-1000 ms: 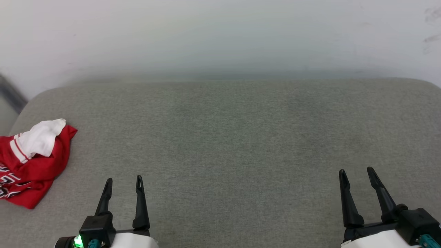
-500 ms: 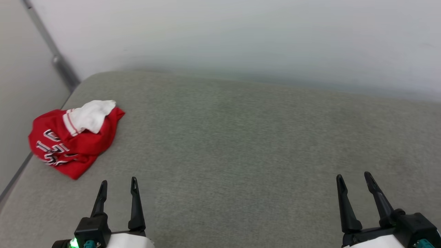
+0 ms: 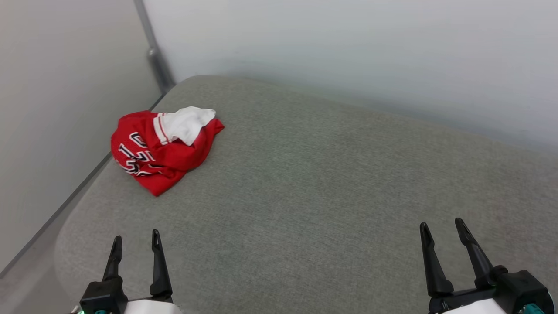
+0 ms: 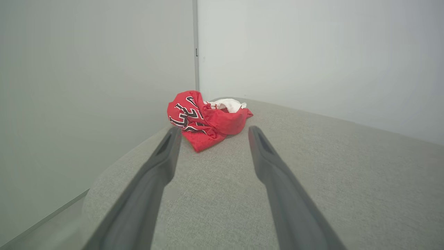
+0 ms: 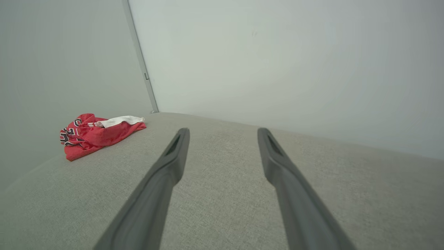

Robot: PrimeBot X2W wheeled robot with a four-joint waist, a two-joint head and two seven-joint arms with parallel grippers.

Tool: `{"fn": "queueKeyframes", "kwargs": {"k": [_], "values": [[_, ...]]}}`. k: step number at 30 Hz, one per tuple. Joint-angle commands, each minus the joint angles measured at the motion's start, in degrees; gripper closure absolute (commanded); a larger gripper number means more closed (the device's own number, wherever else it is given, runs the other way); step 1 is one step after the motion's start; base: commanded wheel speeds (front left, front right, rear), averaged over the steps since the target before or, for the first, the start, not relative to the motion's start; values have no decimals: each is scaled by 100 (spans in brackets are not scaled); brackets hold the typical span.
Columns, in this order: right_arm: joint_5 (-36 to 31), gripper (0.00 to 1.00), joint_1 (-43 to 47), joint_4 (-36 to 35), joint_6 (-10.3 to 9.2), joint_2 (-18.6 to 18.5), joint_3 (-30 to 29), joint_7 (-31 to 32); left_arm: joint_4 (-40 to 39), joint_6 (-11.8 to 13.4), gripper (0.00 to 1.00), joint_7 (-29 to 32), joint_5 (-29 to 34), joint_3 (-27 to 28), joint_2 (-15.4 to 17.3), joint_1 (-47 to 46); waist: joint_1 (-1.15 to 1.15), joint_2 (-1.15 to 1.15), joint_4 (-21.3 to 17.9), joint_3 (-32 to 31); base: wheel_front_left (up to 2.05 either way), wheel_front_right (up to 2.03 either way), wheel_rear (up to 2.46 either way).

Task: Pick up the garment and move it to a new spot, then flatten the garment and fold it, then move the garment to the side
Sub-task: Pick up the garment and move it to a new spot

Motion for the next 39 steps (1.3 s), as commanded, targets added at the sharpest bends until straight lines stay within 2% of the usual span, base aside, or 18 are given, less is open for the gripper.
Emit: {"fn": "queueKeyframes", "kwargs": {"k": [1, 10, 16, 22, 31, 35, 39], "values": [[11, 0, 74, -25, -2, -6, 6, -16, -15, -15, 0, -16, -23, 38, -2, 60, 0, 0, 122, -12, 0, 0, 0], [-74, 0, 6, -51, -2, -5, 33, -16, 36, -63, 0, -16, -126, 199, -2, -119, 0, 0, 149, 88, 0, 0, 0], [-241, 0, -166, -115, -2, -6, -38, -16, 195, -373, 0, -16, 21, 554, 231, -971, 0, 0, 52, 399, 0, 0, 0], [-585, 0, -462, -275, -2, -6, -207, -16, 663, -647, 0, -15, -122, 1014, 714, -2378, 0, 0, -124, 1064, 0, 0, 0], [-1004, 0, -1049, -657, -2, -6, -511, -15, 1910, -1071, 0, 56, -666, 1434, 1532, -4366, 0, 0, -513, 2288, 0, 0, 0], [-1143, 0, -1231, -858, -3, -6, -638, -15, 2760, -1214, 0, 247, -791, 1323, 1972, -5199, 0, 0, -643, 2715, 0, 0, 0], [-1244, 0, -1365, -1031, -3, -6, -676, -15, 3437, -1317, 0, 733, -948, 1058, 2427, -5801, 0, 0, -759, 3011, 0, 0, 0]]}}
